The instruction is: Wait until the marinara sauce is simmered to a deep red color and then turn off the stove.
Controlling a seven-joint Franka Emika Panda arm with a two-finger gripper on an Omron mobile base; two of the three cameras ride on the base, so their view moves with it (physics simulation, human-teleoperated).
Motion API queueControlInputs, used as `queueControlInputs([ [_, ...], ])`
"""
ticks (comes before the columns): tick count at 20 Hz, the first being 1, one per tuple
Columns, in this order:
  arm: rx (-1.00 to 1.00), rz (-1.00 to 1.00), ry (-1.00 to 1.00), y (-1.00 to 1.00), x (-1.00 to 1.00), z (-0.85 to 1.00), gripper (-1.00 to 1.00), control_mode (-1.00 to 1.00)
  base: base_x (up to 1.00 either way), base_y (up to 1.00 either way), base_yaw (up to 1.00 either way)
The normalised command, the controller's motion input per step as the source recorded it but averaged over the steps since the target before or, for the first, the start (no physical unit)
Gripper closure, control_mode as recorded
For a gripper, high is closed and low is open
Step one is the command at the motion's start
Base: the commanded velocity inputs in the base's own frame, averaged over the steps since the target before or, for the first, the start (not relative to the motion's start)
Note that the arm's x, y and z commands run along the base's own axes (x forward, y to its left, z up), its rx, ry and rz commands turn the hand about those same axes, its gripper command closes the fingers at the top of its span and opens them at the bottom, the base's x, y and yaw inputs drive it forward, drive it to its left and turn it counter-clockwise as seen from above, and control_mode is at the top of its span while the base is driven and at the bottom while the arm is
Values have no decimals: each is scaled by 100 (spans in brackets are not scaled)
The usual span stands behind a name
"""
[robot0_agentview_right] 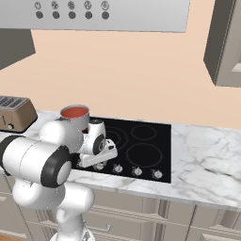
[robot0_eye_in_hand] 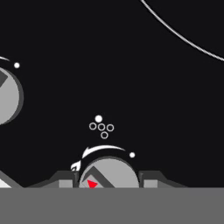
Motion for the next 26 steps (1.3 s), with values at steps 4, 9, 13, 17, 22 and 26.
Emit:
queueControlInputs([
  [4, 0, 0, 0, 0, 0, 0, 100, -100, 0, 0, 0],
  [9, 0, 0, 0, 0, 0, 0, 100, -100, 0, 0, 0],
  [13, 0, 0, 0, 0, 0, 0, 100, -100, 0, 0, 0],
  [17, 0, 0, 0, 0, 0, 0, 100, -100, 0, 0, 0],
  [22, 0, 0, 0, 0, 0, 0, 100, -100, 0, 0, 0],
  [26, 0, 0, 0, 0, 0, 0, 100, -100, 0, 0, 0],
])
